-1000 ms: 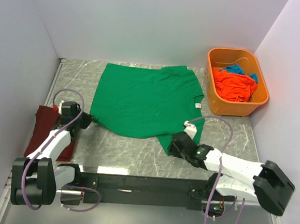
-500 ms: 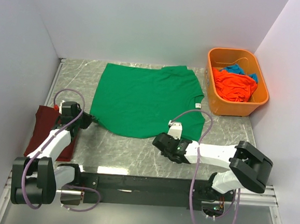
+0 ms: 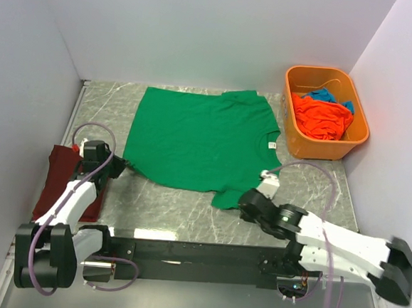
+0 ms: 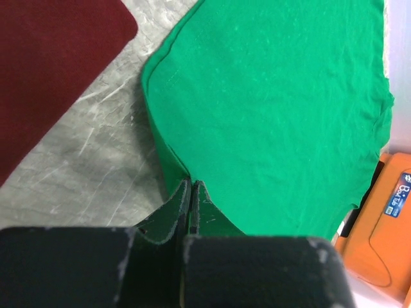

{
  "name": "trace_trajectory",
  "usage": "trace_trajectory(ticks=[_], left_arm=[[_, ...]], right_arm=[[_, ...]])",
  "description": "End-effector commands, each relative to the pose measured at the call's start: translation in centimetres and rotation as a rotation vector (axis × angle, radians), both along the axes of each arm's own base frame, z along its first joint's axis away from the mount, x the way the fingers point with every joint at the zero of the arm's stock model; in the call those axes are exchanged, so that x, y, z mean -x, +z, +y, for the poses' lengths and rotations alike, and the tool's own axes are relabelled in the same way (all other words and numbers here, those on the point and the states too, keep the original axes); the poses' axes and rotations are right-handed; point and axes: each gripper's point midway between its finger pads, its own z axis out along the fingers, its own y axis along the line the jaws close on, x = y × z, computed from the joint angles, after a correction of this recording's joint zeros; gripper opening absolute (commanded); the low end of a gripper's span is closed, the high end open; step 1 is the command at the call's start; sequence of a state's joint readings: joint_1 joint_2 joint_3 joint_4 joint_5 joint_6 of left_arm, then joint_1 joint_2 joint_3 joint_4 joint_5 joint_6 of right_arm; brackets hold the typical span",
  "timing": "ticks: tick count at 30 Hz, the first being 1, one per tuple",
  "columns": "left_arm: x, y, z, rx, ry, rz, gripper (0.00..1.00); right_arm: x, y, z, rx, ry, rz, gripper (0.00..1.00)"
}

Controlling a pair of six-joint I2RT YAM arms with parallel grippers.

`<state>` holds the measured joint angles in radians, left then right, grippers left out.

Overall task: Fold and stack the t-shirts
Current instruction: Flatten the tshirt out

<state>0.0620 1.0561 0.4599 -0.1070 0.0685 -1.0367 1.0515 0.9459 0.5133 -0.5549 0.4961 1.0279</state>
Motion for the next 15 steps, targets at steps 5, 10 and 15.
trace_trajectory(ticks=[5,10,15], left_arm=[[1.4,0.0,0.7,-0.042,0.022,0.001,0.01],[2.9,-0.5,1.2,-0.061,0.055,0.026,0.01],[3.2,-1.2,1.9,-0.080,0.088,0.044,0.01]], right_arm=[[2.0,2.3,-3.4,-0.075,-0.069,-0.007,0.00],[2.4,4.2,-3.9,-0.139,-0.083,-0.024,0.00],[1.7,6.4,-4.1,-0.186,-0.106,-0.089,0.00]])
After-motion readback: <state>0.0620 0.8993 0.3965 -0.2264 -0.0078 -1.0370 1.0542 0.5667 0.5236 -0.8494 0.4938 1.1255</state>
